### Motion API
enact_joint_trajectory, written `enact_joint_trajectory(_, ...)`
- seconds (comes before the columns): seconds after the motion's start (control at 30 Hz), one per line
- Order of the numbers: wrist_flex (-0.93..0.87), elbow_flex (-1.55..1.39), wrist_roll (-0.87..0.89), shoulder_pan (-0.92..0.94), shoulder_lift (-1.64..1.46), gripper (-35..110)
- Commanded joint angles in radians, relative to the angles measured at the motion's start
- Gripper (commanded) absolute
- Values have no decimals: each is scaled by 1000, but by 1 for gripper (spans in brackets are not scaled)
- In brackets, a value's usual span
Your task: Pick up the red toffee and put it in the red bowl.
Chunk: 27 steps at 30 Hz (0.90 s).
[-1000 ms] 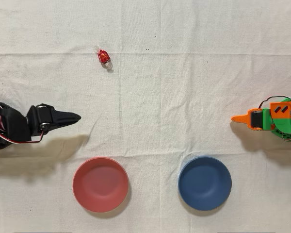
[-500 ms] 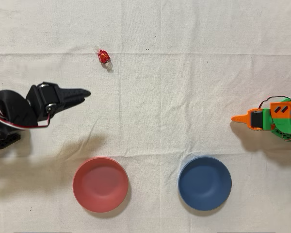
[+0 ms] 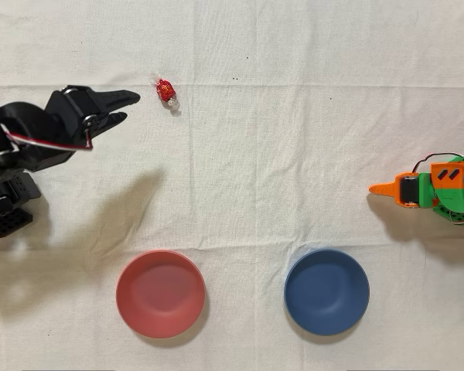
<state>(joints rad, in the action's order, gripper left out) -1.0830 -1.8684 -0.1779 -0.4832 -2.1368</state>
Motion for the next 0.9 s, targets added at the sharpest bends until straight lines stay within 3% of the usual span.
enact_joint_trajectory(0.0, 46, 18, -9, -55, 37, 20)
enact_joint_trajectory(0.33, 153, -60, -26, -77, 141, 31)
enact_joint_trajectory(0.87, 344, -166, -46, -78, 285, 29)
